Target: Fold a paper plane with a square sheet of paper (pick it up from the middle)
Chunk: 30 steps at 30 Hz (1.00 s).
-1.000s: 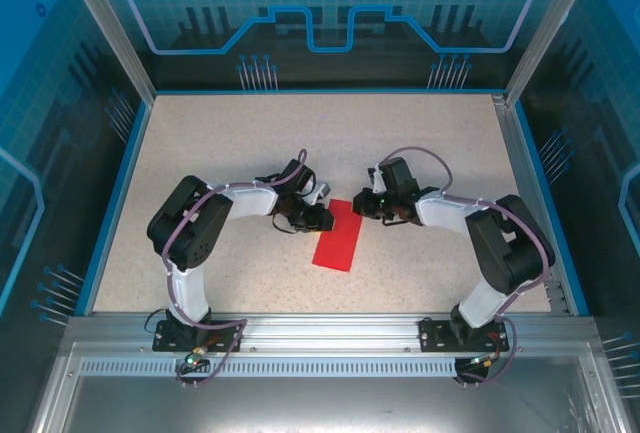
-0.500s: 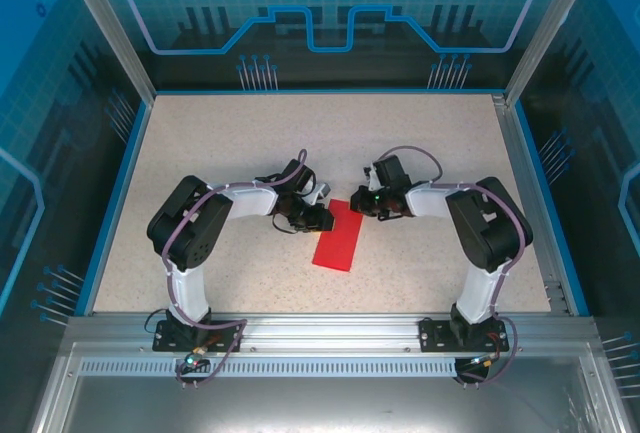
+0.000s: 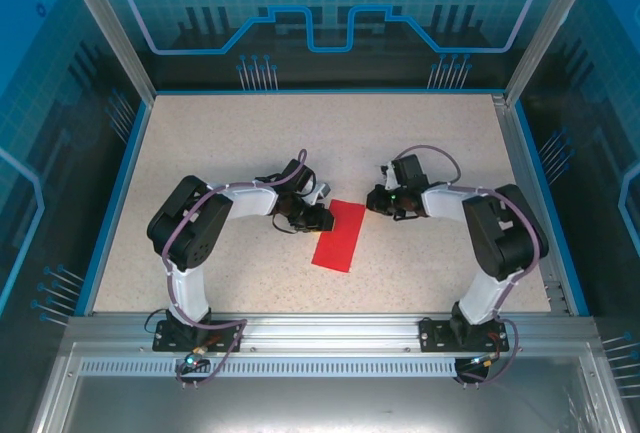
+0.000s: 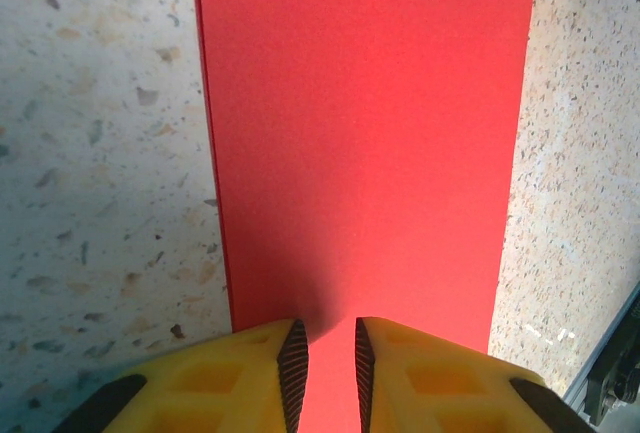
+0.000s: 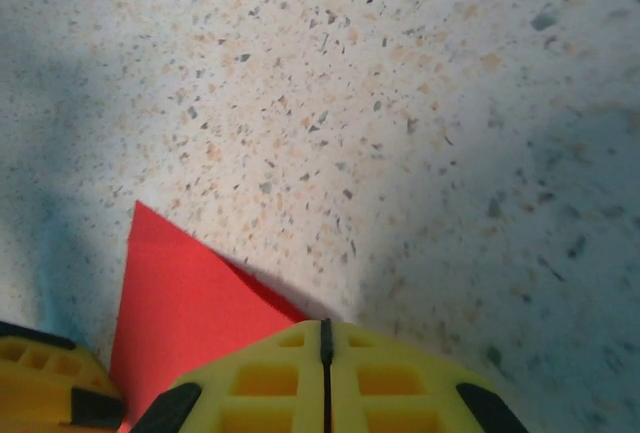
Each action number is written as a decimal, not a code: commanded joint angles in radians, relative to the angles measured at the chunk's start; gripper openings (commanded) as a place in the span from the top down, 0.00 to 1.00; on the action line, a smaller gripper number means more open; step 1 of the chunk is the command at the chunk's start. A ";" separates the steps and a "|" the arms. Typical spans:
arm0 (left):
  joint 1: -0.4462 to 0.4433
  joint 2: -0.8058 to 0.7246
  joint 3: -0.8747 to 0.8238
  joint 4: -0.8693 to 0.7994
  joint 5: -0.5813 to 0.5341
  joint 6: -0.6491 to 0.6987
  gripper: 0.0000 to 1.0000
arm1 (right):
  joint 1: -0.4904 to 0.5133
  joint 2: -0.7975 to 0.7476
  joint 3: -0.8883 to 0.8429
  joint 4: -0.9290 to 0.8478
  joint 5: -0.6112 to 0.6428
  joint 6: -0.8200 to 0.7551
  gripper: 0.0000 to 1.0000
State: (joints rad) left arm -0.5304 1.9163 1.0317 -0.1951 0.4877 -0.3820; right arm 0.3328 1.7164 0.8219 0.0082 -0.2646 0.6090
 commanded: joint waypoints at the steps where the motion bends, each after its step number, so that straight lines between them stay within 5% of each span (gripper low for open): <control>1: -0.013 0.110 -0.050 -0.050 -0.154 0.052 0.74 | 0.015 -0.100 -0.036 -0.016 -0.010 0.005 0.93; 12: -0.014 0.044 0.010 -0.075 -0.068 0.031 0.66 | 0.182 -0.203 -0.193 0.026 0.016 0.111 0.91; 30: -0.013 -0.218 0.039 -0.238 -0.122 0.029 0.48 | 0.309 -0.288 -0.295 0.047 0.084 0.270 0.75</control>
State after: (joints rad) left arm -0.5434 1.7473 1.0710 -0.3630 0.3973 -0.3634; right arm 0.6220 1.4437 0.5491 0.0265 -0.1940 0.8219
